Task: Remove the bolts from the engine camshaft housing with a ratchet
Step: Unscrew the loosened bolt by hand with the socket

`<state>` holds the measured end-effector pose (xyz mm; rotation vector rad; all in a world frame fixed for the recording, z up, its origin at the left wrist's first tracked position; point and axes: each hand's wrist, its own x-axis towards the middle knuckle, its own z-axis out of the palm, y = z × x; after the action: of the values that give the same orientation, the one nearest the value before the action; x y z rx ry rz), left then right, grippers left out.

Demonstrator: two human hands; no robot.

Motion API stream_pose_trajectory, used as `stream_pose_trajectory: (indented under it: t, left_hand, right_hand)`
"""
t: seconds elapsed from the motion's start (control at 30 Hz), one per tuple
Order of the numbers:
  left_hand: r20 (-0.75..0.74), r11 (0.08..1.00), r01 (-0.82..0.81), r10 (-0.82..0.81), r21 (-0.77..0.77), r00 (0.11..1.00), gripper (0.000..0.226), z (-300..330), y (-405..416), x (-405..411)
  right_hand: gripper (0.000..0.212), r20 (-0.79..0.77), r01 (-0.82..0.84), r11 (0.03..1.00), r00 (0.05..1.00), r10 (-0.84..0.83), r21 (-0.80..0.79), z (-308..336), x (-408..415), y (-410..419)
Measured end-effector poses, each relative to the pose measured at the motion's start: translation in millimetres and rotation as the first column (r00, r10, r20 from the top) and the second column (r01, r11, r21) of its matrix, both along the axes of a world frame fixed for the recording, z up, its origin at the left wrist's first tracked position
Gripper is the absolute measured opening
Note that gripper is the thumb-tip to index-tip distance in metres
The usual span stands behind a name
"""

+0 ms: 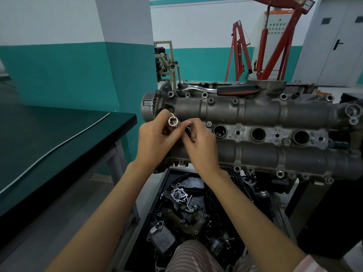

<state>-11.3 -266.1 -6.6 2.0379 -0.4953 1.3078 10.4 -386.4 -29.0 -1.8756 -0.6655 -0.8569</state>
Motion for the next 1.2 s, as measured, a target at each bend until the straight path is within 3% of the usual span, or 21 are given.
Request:
stream_pose_trajectory:
  t: [0.07, 0.17, 0.37, 0.53, 0.67, 0.87, 0.93, 1.03, 1.2]
  left_hand:
    - [0.002, 1.000, 0.021, -0.021, 0.017, 1.000, 0.031, 0.9, 0.3, -1.8]
    - [0.002, 0.997, 0.046, -0.046, 0.059, 0.999, 0.017, 0.7, 1.3, -3.8]
    - [0.008, 1.000, 0.014, -0.014, -0.011, 1.000, 0.032, 1.0, 0.2, -0.9]
    - [-0.012, 1.000, 0.021, -0.021, 0.004, 1.000, 0.031, 0.9, 0.1, -2.5]
    - [-0.015, 0.997, 0.040, -0.039, 0.070, 0.999, 0.018, 1.6, 0.4, -5.6]
    - [-0.026, 1.000, -0.017, 0.017, 0.022, 1.000, 0.038, 2.6, -0.5, -3.2]
    - [-0.025, 0.999, -0.026, 0.026, 0.019, 0.999, 0.041, 2.5, -1.7, -3.2]
    - [-0.028, 1.000, -0.012, 0.013, 0.019, 1.000, 0.035, 1.6, -1.1, -3.6]
    - [-0.011, 0.998, 0.012, -0.011, 0.058, 1.000, 0.019, 0.5, -1.0, -4.8]
  right_hand:
    - [0.008, 0.008, -0.010, 1.000, 1.000, 0.010, -0.002, -1.0, 0.9, 0.3]
    - [0.018, 0.014, -0.044, 0.999, 0.999, 0.044, -0.009, -0.4, 0.5, -0.5]
    - [0.031, 0.016, -0.006, 0.999, 1.000, 0.007, -0.032, 0.5, 0.0, 0.6]
    - [0.005, -0.008, -0.008, 1.000, 1.000, 0.008, -0.013, -1.1, 1.0, 0.0]
    - [0.017, 0.010, -0.028, 0.999, 1.000, 0.028, -0.027, -0.7, -0.4, -0.1]
    - [0.030, 0.012, 0.004, 0.999, 1.000, -0.004, -0.037, 1.2, -0.8, 0.6]
    - [0.023, -0.005, 0.015, 0.999, 1.000, -0.015, -0.028, 0.7, 0.4, 0.8]
    - [0.009, 0.001, 0.002, 1.000, 1.000, -0.002, -0.001, 0.4, 1.0, 0.5]
    - [0.021, 0.025, -0.027, 0.999, 0.999, 0.028, -0.029, 1.7, -2.0, 0.0]
